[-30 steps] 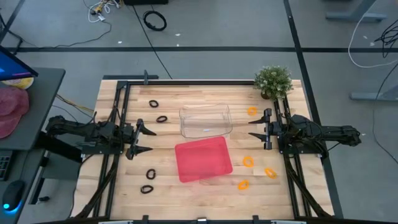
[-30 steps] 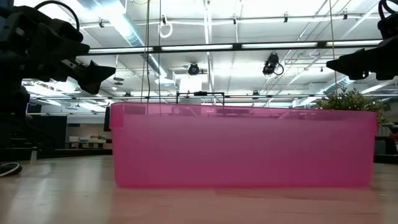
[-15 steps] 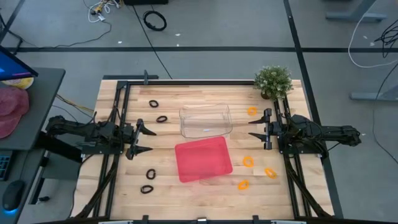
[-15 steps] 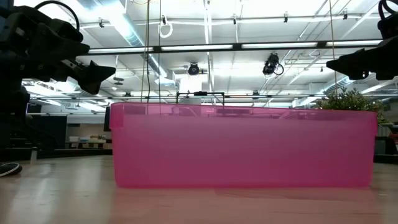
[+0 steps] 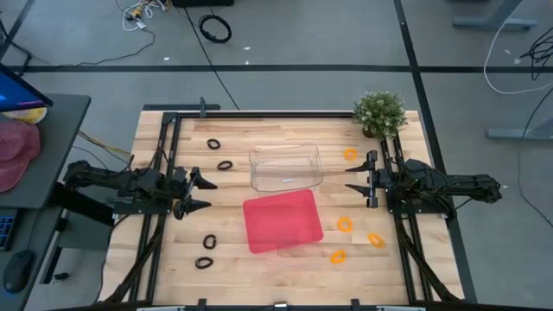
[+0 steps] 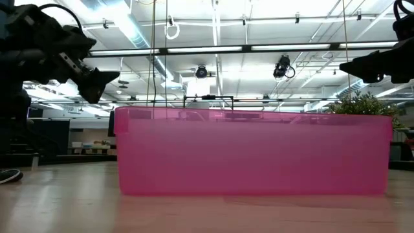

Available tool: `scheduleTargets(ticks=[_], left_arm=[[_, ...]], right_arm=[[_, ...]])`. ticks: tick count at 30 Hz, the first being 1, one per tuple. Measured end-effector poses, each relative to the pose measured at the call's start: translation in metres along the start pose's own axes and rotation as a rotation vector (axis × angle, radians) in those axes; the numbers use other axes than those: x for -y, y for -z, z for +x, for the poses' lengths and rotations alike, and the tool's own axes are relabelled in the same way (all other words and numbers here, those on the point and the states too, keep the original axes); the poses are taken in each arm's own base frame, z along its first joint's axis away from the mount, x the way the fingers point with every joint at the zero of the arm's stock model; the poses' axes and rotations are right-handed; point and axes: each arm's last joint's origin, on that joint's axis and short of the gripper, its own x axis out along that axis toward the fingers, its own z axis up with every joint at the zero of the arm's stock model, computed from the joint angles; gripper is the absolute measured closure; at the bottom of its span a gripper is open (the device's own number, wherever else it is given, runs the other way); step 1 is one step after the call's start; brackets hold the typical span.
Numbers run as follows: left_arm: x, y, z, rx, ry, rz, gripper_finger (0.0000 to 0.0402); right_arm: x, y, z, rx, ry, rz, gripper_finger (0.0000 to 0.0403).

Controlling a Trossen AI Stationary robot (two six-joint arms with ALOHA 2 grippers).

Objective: Sort spring keychains
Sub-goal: Put the black spring keychain into the red bin

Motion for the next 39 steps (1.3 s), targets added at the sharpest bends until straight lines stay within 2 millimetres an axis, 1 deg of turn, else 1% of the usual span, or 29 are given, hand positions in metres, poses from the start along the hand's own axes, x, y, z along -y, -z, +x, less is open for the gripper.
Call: scheduleTargets(ticks=[3,6,10,16,23,27,31,36,39], left_arm=[[0.003,-0.006,0.0,0.062,0.028,-0.008,0.0065],[0.008,-0.014,-0.002,0.06,0.086,0.026,0.0065],[0.019,-0.036,-0.007,0.068,0.148,0.06,0.0065],[0.033,-0.071,-0.019,0.079,0.152,0.112,0.0065],[0.042,-0.097,-0.029,0.153,0.138,0.097,0.0065],[0.048,-0.111,-0.029,0.163,0.132,0.099,0.0065],[0.056,-0.128,-0.024,0.155,0.126,0.129,0.0065],[0.071,-0.162,-0.017,0.183,0.113,0.159,0.0065],[0.082,-0.187,-0.014,0.183,0.108,0.191,0.0065]], right_arm=[[0.0,0.0,0.0,0.0,0.0,0.0,0.0181],[0.0,0.0,0.0,0.0,0.0,0.0,0.0181],[0.0,0.0,0.0,0.0,0.0,0.0,0.0181],[0.0,0.0,0.0,0.0,0.0,0.0,0.0181],[0.0,0.0,0.0,0.0,0.0,0.0,0.0181],[0.0,0.0,0.0,0.0,0.0,0.0,0.0181],[0.0,0.0,0.0,0.0,0.0,0.0,0.0181],[0.0,0.0,0.0,0.0,0.0,0.0,0.0181],[0.0,0.0,0.0,0.0,0.0,0.0,0.0181]])
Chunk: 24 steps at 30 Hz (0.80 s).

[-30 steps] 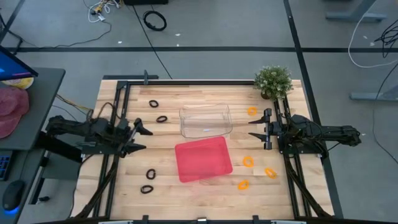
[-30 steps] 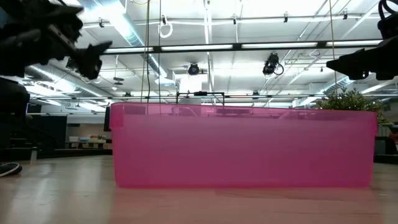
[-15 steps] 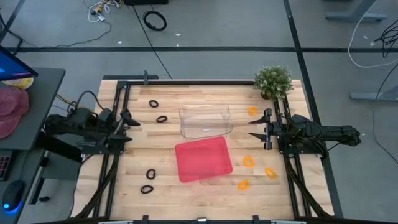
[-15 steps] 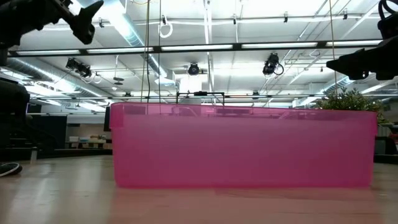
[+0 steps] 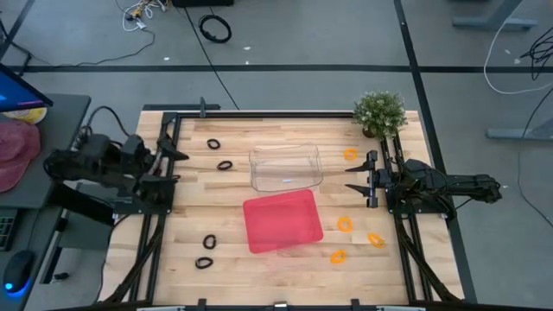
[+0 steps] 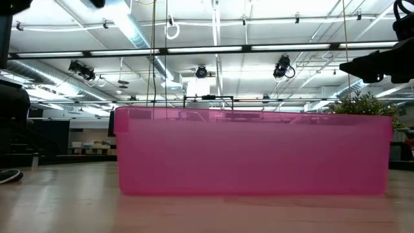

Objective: Sort spring keychains
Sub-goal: Put the black spring keychain into the red bin

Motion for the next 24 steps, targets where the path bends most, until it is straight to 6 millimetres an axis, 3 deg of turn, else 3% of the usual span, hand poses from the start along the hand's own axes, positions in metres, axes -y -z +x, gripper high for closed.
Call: scheduleTargets(ticks=[12,24], left_arm=[[0.019,-0.102,0.024,-0.015,-0.111,0.167,0.0065],[0.032,-0.161,0.04,0.001,-0.111,0.178,0.0065]], right_arm=[[0.0,0.0,0.0,0.0,0.0,0.0,0.0181],[0.0,0.0,0.0,0.0,0.0,0.0,0.0181]])
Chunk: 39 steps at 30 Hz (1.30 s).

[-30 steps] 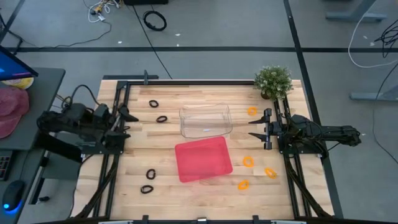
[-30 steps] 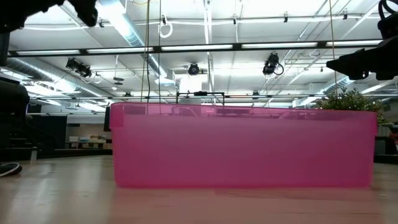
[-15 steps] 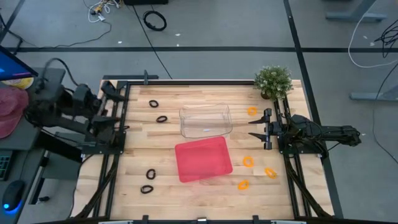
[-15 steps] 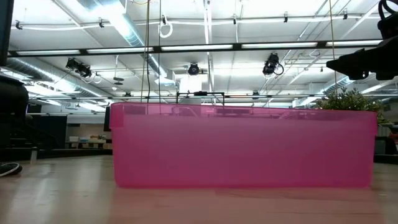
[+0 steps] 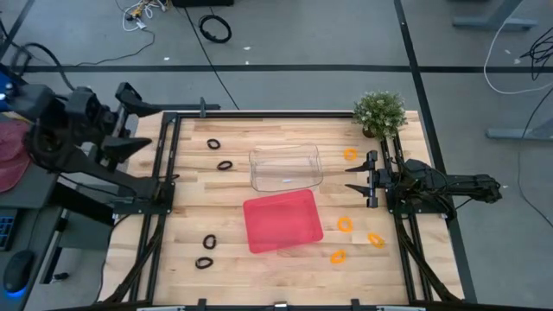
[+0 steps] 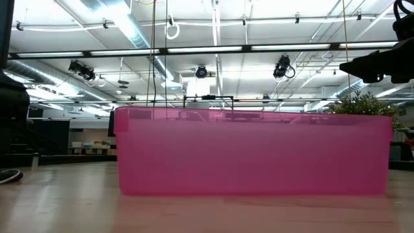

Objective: Sort spring keychains
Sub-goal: Put the black spring keychain into the red bin

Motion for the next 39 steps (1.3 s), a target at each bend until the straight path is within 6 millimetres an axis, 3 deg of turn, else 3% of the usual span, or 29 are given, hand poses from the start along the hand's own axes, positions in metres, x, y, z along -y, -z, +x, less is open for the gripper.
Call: scheduleTargets(ticks=[12,24,39], left_arm=[[0.005,-0.037,0.022,0.006,0.002,0.002,0.0065],[0.008,-0.059,0.038,-0.06,0.0,0.008,0.0065],[0.008,-0.045,0.048,-0.245,-0.044,0.032,0.0065]], right_arm=[[0.0,0.0,0.0,0.0,0.0,0.0,0.0181],[0.0,0.0,0.0,0.0,0.0,0.0,0.0181],[0.0,0.0,0.0,0.0,0.0,0.0,0.0181]])
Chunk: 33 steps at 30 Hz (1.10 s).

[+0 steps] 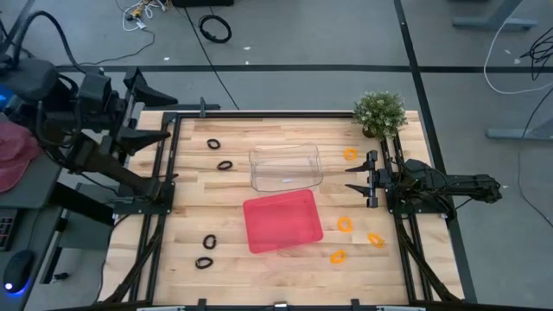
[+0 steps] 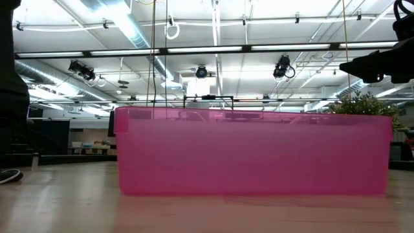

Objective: Sort spring keychains
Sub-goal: Put the black spring keychain into the red bin

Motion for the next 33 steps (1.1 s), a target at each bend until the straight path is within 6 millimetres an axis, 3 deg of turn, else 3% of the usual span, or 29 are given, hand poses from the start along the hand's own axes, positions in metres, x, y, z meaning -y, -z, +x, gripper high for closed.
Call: scheduleTargets(ticks=[22,33], left_arm=[[0.002,0.054,0.022,-0.571,-0.065,-0.049,0.0065],[0.008,0.061,0.04,-0.638,0.013,-0.129,0.0065]], right_arm=[[0.0,0.0,0.0,0.0,0.0,0.0,0.0181],[0.0,0.0,0.0,0.0,0.0,0.0,0.0181]])
